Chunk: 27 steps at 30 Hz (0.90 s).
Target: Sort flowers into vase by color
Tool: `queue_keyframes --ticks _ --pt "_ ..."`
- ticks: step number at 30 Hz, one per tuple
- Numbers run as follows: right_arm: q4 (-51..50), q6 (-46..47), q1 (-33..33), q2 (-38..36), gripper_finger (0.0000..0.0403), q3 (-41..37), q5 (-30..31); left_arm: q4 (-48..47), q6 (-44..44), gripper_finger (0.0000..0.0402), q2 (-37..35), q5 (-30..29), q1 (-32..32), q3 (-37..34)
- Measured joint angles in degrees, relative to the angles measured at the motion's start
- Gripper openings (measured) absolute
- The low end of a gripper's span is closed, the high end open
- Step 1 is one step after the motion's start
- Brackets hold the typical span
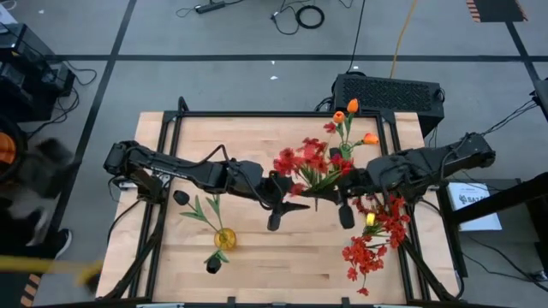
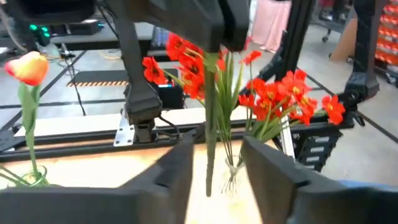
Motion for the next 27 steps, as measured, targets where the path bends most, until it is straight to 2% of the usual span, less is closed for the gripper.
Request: queue_keyframes --ticks 5,8,11,16,22,27 --pt "-1.2 1.0 1.7 -3.8 0.0002 0.0 0.1 0.5 -1.0 0.0222 -0.4 -3.0 -0.9 0.0" --pt "-1.4 1.0 4.3 -6.5 0.0001 0.0 4.9 2.5 -0.9 0.0246 -0.4 -4.7 -2.0 -0.1" --pt "0.0 -1.2 7.1 -7.4 0.0001 0.0 10.9 9.4 -1.0 0.0256 0.6 -7.1 -3.0 0.1" --pt "7.2 -5.4 9.0 -6.6 0.0001 0.0 11.7 18.2 0.5 0.0266 3.2 -9.9 -3.8 -0.1" --pt "11.7 -8.6 9.3 -5.2 0.0 0.0 11.5 18.2 2.1 0.0275 3.1 -10.7 -3.8 0.0" --pt "15.7 -12.2 9.3 -4.0 0.0 0.0 11.5 17.4 2.1 0.0267 3.1 -10.8 -3.8 0.0"
